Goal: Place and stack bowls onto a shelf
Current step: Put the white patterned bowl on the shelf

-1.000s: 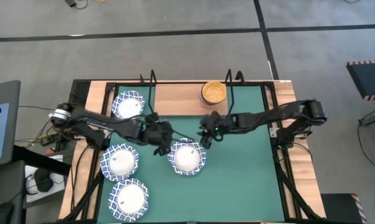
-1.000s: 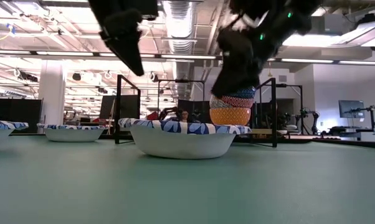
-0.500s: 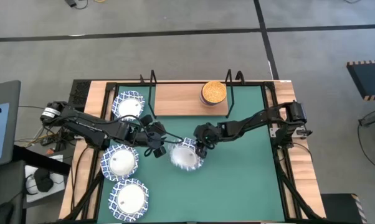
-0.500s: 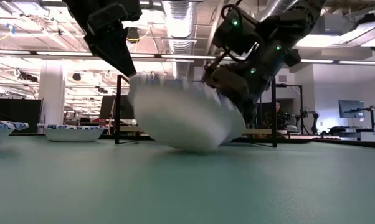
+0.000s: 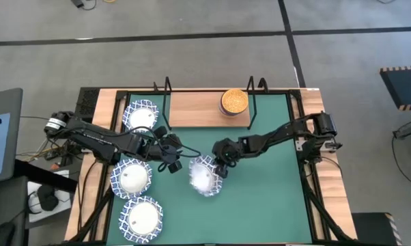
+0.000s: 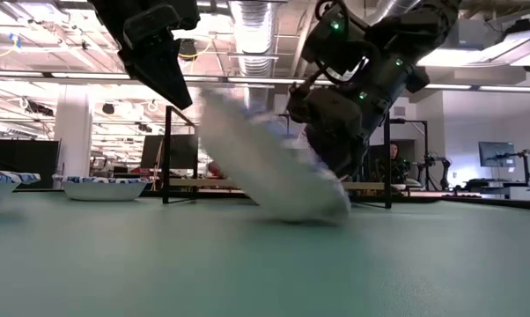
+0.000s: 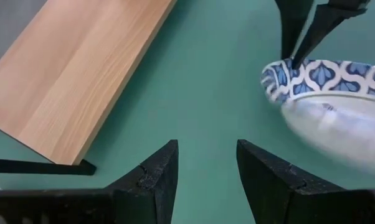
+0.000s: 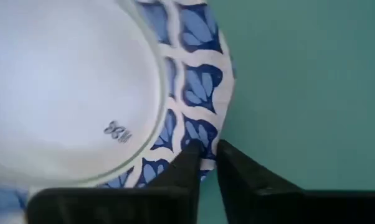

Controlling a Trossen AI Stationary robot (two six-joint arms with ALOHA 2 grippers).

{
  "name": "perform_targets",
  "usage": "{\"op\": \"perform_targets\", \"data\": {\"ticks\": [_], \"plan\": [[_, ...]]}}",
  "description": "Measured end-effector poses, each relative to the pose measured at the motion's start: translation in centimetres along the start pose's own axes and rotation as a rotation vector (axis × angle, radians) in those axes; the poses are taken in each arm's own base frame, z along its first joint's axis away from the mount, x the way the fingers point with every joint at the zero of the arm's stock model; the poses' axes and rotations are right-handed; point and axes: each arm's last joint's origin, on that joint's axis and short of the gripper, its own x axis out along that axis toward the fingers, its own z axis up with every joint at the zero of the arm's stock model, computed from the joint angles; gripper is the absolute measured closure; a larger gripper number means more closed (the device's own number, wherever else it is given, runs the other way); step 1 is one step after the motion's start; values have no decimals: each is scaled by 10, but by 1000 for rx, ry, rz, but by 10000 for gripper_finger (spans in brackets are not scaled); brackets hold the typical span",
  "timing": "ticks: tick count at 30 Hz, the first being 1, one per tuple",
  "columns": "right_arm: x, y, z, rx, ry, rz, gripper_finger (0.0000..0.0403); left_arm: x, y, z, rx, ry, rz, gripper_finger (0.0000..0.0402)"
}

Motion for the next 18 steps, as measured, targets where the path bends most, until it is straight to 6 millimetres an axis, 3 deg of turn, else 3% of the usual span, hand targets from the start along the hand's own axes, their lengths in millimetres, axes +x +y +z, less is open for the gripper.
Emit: {"op": "perform_targets", "data": {"ticks": [4,8,18], "plan": [[0,1,1,-16,-10,4,386,0,0,0,-3,0,-1,254],[-8,1,5,-29,-62,-66,386,0,0,0,-2,1,-1,254],[-70,16,25,-115,-306,-327,386,0,-3,8,10,-79,-18,254]]}}
